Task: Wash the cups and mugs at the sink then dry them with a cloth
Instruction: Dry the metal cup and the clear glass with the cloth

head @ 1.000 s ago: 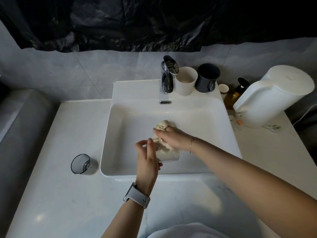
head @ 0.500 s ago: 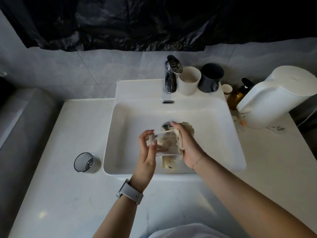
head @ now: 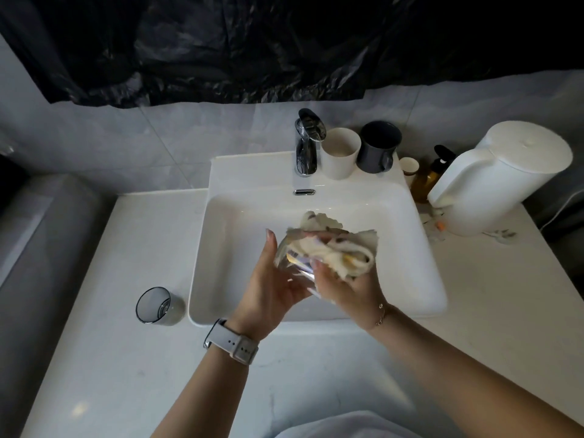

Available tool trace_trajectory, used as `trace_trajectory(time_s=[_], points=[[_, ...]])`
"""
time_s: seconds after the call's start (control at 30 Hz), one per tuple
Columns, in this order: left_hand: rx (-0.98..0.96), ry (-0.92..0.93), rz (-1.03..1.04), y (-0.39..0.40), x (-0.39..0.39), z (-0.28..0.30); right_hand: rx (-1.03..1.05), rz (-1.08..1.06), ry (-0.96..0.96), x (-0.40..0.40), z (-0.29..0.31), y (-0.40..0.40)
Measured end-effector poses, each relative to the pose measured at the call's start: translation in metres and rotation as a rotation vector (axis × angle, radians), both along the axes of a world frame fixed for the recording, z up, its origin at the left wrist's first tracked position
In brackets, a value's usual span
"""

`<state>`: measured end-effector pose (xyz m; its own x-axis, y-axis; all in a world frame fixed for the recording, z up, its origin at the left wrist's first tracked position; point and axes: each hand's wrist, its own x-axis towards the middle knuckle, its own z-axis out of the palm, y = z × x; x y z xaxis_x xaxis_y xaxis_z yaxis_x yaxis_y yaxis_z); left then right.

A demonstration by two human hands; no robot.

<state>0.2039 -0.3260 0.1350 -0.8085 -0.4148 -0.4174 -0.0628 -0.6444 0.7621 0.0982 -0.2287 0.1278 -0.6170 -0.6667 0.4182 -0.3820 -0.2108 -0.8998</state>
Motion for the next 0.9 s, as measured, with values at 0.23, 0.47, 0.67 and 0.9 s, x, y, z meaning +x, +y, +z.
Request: trace_trajectory(time_s=[0.23,0.47,0.67,0.9], points=[[-0.131,-0.113,0.291,0.027,-0.021,0.0,0.334,0.036,0.114,-0.01,0.025,-0.005],[-0.429,-0.135,0.358,0.011,-0.019,0.002,0.529,0.068,-0.78,-0.005,0.024,-0.011],[-0.361,-0.182,0.343,0.006,-0.018,-0.001,0.296,-0.047,0.283,0.017,0.023,-0.012],[-0.506,-0.174,0.324,-0.001,-0.016,-0.001,0.535,0.28,-0.49,-0.011,0.018,-0.014]])
